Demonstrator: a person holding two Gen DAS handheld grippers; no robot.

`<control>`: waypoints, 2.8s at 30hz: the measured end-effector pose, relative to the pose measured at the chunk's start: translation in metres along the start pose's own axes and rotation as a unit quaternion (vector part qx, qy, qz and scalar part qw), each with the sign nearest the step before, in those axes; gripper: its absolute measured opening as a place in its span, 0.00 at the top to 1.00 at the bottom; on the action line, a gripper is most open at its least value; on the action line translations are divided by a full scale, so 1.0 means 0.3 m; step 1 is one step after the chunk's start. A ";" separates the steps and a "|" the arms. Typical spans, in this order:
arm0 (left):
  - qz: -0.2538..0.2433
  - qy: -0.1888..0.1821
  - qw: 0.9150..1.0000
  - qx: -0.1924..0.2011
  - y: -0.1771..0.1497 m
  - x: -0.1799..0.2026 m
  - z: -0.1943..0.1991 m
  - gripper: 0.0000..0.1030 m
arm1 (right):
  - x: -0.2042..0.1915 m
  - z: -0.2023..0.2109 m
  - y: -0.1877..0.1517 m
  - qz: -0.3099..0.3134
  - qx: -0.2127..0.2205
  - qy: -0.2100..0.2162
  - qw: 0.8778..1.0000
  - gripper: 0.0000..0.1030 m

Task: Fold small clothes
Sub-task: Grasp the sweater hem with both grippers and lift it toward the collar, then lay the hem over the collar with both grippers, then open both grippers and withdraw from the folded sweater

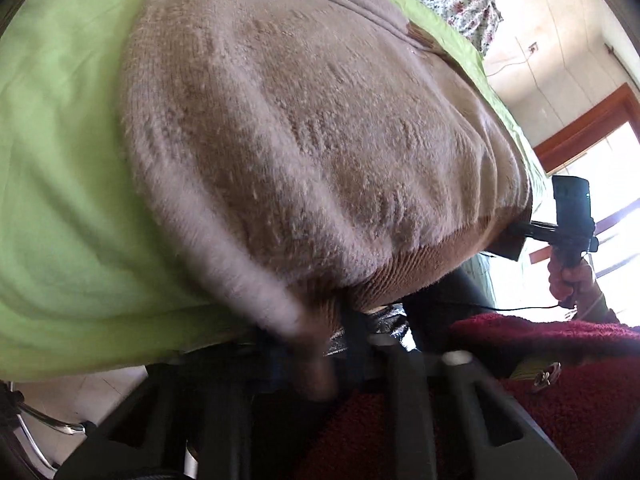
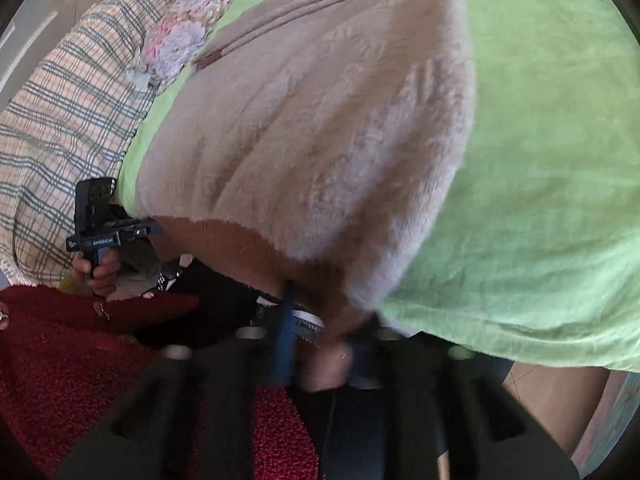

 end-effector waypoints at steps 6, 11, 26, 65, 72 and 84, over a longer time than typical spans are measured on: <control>-0.009 -0.014 0.999 0.046 -0.011 0.045 0.128 0.94 | -0.082 0.137 -0.010 0.006 0.021 0.084 0.996 0.91; -0.005 -0.040 0.990 0.136 0.067 0.097 0.332 0.94 | -0.140 0.301 0.066 0.000 0.087 0.162 0.983 0.91; -0.008 -0.042 0.961 0.272 0.406 0.045 0.538 0.94 | -0.137 0.433 0.412 -0.028 0.210 0.228 0.950 0.91; 0.069 -0.022 0.983 0.169 1.063 -0.267 -0.032 0.71 | -0.065 -0.063 1.153 -0.050 0.173 0.022 0.983 0.70; 0.087 0.075 0.981 0.155 1.243 -0.458 -0.045 0.72 | 0.085 -0.117 1.304 -0.079 0.166 -0.108 0.977 0.70; 0.170 0.079 0.957 0.220 1.012 -0.532 0.149 0.72 | -0.015 -0.021 1.068 -0.109 0.209 -0.041 0.971 0.53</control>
Point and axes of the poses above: each gripper's, at about its wrist camera, not at the fingertips, and z roughly against the way its jaws point, x to its right, y to its top, the point moved 8 cm from there along -z, roughly the way its jaws point, and after that the axes turned 10 degrees about -z, right-handed, at the moved point
